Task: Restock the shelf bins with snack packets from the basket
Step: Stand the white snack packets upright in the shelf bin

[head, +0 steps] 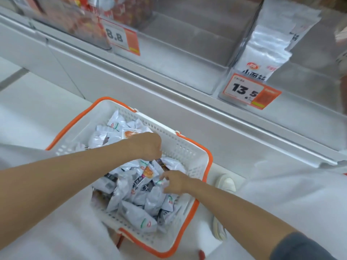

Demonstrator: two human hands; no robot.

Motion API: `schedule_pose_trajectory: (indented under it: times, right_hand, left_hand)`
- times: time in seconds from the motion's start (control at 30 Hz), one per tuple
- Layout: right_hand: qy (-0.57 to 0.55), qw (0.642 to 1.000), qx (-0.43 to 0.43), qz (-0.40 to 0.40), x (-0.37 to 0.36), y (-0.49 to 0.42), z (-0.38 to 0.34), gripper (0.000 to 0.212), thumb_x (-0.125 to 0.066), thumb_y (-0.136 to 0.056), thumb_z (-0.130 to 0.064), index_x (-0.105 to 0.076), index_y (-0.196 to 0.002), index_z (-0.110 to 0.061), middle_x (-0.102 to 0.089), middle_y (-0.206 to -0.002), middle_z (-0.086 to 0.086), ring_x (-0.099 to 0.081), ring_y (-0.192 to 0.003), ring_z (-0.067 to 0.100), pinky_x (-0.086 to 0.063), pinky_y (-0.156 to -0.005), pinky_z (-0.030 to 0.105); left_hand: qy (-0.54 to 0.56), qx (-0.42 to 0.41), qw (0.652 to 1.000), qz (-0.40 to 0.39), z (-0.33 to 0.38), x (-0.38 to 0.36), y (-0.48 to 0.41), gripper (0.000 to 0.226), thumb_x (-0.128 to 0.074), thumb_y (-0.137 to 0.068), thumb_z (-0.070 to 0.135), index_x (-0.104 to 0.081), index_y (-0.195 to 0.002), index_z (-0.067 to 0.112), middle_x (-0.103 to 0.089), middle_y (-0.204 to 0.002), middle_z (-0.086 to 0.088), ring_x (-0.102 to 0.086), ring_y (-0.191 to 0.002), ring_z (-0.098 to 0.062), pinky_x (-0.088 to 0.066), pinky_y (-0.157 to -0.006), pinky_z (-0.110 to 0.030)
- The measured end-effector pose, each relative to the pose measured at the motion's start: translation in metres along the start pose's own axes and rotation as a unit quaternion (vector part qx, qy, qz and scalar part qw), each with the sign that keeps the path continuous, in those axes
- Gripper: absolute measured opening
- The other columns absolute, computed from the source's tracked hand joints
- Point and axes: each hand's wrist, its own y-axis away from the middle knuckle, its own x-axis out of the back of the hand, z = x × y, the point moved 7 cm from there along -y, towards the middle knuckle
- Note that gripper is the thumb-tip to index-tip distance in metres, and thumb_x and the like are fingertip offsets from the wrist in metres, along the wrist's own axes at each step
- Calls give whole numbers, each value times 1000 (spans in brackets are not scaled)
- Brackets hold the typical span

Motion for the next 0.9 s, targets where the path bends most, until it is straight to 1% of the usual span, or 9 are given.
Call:
schedule_pose_trajectory:
  times: [0.1,0.2,0.37,0.47,0.57,0.67,0.73,0.8,0.9]
  right_hand:
    - [20,999,16,-19,-14,-5,-15,26,-63,-90,-20,-64,-111,-4,-63,-114,10,-58,-100,26,-45,-77,33]
    - [-2,999,21,28,10,4,-25,15,-57,-93,-21,-61,-91,-7,-60,-90,2,-55,-87,22,-43,-71,32]
    - [-83,977,-8,196,102,48,-25,32,-61,-90,-23,-55,-68,-2,-49,-68,18,-46,-63,19,-37,-61,31]
    - [-286,918,-36,273,137,90,-15,37,-65,-90,-18,-47,-58,-13,-47,-61,7,-50,-55,17,-49,-61,30]
    - [-569,793,-43,213,134,118,-13,16,-62,-93,-15,-64,-78,-10,-67,-69,8,-66,-57,15,-55,-58,23]
    - [-647,738,-37,190,135,138,-13,20,-59,-96,-24,-63,-84,-10,-67,-68,7,-67,-62,18,-54,-60,26]
    - [-577,771,-24,269,150,151,-4,28,-52,-99,-39,-60,-89,-14,-68,-81,6,-66,-77,21,-54,-75,33]
    - [-459,803,9,380,170,169,0,25,-44,-100,-46,-56,-98,-24,-64,-99,0,-62,-92,13,-50,-90,31]
    - [-343,820,78,451,185,188,-8,24,-45,-102,-38,-57,-86,-24,-60,-83,-12,-54,-70,-7,-43,-70,10]
  left_hand:
    - [-6,2,1000,-20,-1,-11,-2,16,-56,-88,29,-62,-93,15,-59,-103,-3,-60,-97,-24,-48,-88,-35]
    - [-9,12,1000,-16,-2,-7,2,24,-57,-88,27,-65,-101,9,-65,-113,-7,-62,-105,-26,-49,-87,-35]
    - [-66,9,998,0,-1,6,17,27,-59,-89,35,-51,-99,11,-56,-95,-2,-54,-87,-21,-48,-81,-32]
    - [-43,-16,999,11,-3,-1,15,77,-73,-75,52,-39,-135,17,-51,-127,-4,-52,-114,-24,-46,-96,-39]
    - [-6,-89,994,68,16,-2,16,116,-77,-65,60,-8,-152,25,-24,-154,-3,-35,-136,-26,-39,-106,-46]
    - [63,-117,981,144,31,12,19,82,-71,-80,31,-22,-146,22,-53,-130,-7,-56,-106,-25,-49,-83,-35]
    - [158,-108,974,121,35,18,18,58,-63,-84,17,-35,-135,20,-60,-107,-6,-60,-81,-23,-50,-66,-34]
    - [267,-126,954,53,44,18,17,41,-65,-84,13,-49,-123,17,-64,-103,-9,-61,-78,-22,-51,-64,-35]
    - [375,-161,913,-18,62,22,21,34,-73,-81,14,-62,-114,17,-71,-106,-7,-68,-86,-23,-54,-72,-39]
